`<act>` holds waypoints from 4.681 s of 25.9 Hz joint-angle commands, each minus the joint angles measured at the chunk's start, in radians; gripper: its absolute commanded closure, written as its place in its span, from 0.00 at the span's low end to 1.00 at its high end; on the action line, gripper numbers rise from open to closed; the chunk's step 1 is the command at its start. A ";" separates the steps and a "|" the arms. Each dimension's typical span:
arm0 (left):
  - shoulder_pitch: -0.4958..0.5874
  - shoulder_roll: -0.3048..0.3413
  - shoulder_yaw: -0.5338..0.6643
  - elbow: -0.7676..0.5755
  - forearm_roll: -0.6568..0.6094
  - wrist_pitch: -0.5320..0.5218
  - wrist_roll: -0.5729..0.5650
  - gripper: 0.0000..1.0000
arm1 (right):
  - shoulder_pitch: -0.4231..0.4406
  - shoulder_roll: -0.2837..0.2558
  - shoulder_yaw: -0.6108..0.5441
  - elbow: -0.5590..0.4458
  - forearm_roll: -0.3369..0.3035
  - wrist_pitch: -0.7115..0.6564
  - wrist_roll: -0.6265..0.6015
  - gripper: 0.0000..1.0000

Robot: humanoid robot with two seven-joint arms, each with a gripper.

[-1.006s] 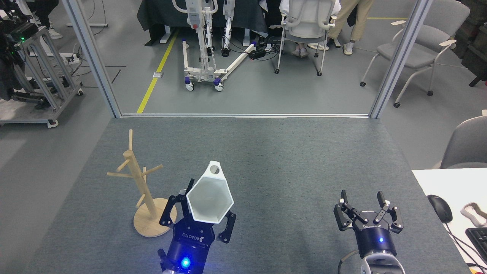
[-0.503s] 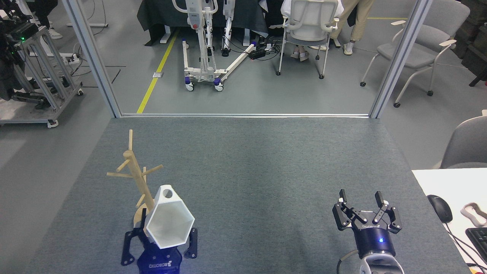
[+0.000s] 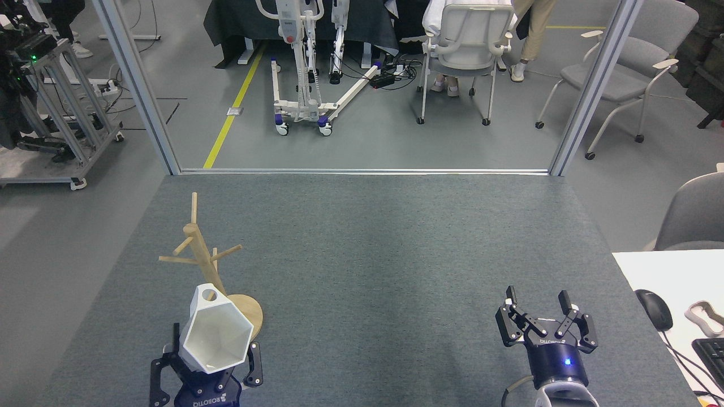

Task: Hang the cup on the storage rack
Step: 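Carry the cup with the left gripper toward the wooden stand, then move the held cup beside the stand's pegs with the left gripper, then hook the cup onto a peg of the wooden stand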

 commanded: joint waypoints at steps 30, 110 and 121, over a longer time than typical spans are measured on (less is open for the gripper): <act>-0.076 0.049 0.038 0.096 0.003 -0.073 -0.005 0.87 | 0.000 -0.018 0.005 0.005 -0.002 0.000 0.000 0.00; -0.219 0.124 0.116 0.323 0.157 -0.070 0.002 0.90 | 0.011 -0.020 0.030 0.008 0.000 -0.003 0.001 0.00; -0.249 0.142 0.118 0.354 0.184 -0.074 0.011 0.90 | 0.011 -0.020 0.030 0.008 0.000 -0.003 0.001 0.00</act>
